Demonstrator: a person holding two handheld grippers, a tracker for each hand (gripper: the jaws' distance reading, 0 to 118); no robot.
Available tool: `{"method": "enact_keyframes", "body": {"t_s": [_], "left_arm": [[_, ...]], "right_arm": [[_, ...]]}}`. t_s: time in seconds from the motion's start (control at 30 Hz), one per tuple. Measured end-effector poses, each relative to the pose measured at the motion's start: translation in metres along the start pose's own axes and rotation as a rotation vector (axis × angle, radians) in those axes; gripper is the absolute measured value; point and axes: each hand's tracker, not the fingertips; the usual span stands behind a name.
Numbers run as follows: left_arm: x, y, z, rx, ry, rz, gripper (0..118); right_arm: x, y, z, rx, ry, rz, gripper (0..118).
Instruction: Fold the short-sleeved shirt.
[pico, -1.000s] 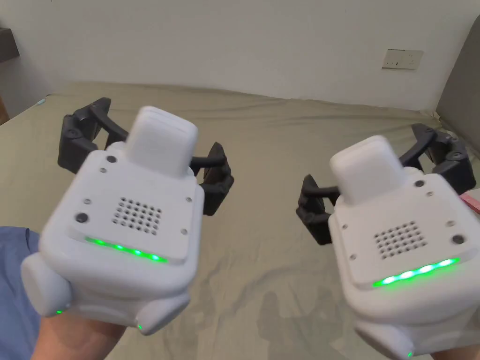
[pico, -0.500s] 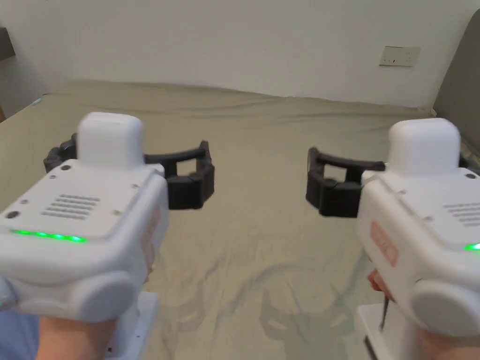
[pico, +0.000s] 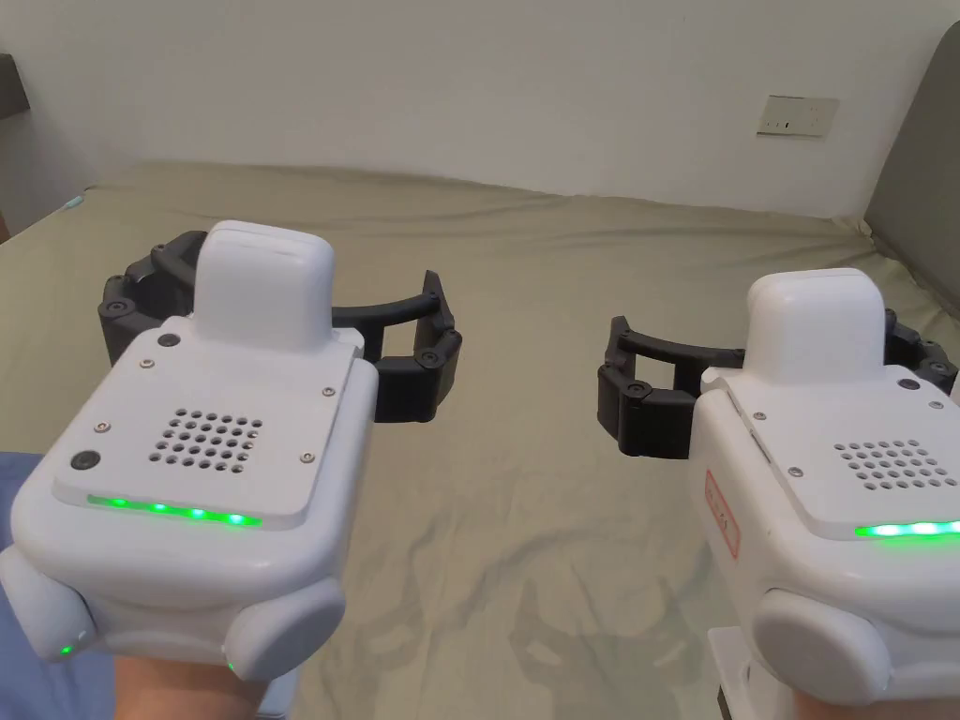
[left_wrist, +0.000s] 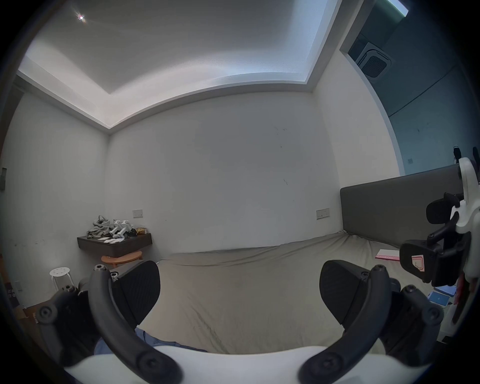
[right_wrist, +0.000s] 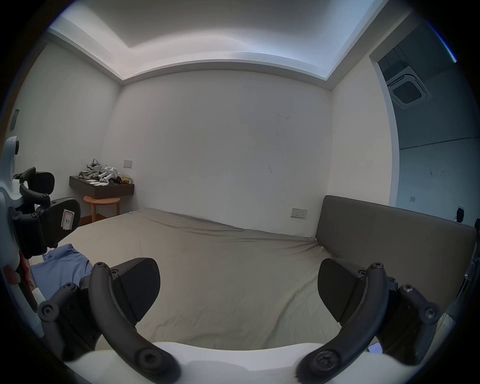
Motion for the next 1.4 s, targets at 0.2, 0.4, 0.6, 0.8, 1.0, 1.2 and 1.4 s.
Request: {"method": "enact_keyframes", "body": {"t_s": [0.2, 0.4, 0.6, 0.8, 1.0, 1.2, 1.4], "left_arm": [[0.001, -0.002, 0.001, -0.013, -0.008, 0.017, 118], [0.003, 0.001, 0.0, -0.054, -0.04, 0.028, 77], [0.007, -0.002, -0.006, -0.075, -0.034, 0.019, 0], [0.009, -0.008, -0.012, -0.102, -0.039, 0.021, 0], [0.0, -0.008, -0.012, -0.103, 0.008, -0.009, 0], [-0.035, -0.009, 0.0, -0.071, 0.149, -0.027, 0], [-0.093, -0.009, 0.026, -0.125, 0.309, -0.08, 0]], "right_arm": [[0.003, 0.004, 0.003, -0.004, -0.006, -0.001, 118], [0.005, 0.004, 0.01, 0.015, 0.057, -0.036, 97], [0.004, 0.004, 0.008, -0.016, 0.038, 0.02, 1], [0.01, -0.001, 0.002, -0.019, -0.002, 0.025, 1], [0.005, -0.004, -0.007, -0.014, 0.012, 0.012, 1], [-0.021, -0.003, -0.016, -0.004, 0.106, 0.014, 1], [-0.074, 0.004, -0.03, 0.02, 0.28, -0.028, 1]]}}
